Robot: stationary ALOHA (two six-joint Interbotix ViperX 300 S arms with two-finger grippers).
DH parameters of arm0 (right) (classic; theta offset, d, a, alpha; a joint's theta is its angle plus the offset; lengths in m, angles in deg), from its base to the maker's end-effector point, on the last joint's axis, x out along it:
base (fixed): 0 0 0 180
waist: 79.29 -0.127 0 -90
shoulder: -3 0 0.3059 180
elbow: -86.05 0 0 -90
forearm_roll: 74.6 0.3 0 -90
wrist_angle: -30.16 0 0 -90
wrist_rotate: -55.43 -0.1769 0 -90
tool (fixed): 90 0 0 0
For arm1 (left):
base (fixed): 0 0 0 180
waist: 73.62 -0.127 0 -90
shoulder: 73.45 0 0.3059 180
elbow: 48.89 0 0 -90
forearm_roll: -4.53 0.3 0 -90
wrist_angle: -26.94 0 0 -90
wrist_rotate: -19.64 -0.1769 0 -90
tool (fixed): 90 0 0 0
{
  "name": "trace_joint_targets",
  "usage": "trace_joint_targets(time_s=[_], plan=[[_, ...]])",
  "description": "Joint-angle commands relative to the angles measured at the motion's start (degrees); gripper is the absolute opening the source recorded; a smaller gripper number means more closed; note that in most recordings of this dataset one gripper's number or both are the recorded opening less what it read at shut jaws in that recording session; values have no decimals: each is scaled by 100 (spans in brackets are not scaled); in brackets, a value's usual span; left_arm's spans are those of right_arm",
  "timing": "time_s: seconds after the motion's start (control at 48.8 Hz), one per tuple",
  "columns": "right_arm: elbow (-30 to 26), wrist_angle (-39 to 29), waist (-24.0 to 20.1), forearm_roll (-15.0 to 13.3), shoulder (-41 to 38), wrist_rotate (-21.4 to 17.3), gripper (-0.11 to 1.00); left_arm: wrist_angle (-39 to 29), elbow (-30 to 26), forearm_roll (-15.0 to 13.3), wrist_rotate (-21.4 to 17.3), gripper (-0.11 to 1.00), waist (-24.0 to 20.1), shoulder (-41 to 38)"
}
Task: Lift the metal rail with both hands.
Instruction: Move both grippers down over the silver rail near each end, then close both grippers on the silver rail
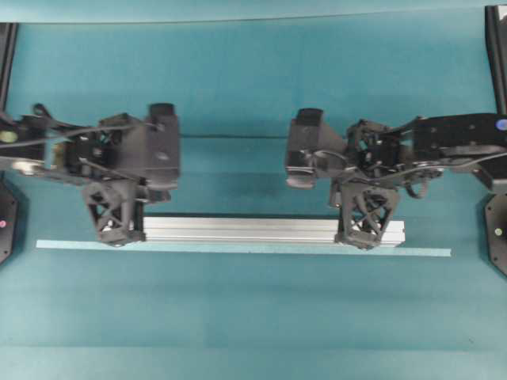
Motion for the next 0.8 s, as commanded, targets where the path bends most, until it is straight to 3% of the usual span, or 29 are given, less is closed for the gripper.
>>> trace_joint_targets(time_s=[0.0, 0.226, 0.41, 0.513, 0.656, 0.718, 0.779], plan=[[-70, -9, 0, -9, -79, -9, 1, 35, -88, 18, -88, -2, 18, -62], [-70, 35, 0, -9, -193, 9, 1, 44, -123, 26, -475, 2, 9, -167], [-88, 264, 0, 167, -246, 0, 7, 62, -97, 18, -510, 18, 0, -246], [-88, 299, 0, 255, -264, 0, 27, 79, -88, 18, -483, 43, 0, -299], [-53, 272, -97, 167, -316, 88, 70, -9, -62, 18, -439, 85, 26, -501], [-44, 255, -149, 79, -360, 176, 85, -62, -79, 26, -404, 96, 53, -580], [-35, 272, -176, 70, -422, 246, 94, -62, -79, 18, -422, 100, 88, -650]])
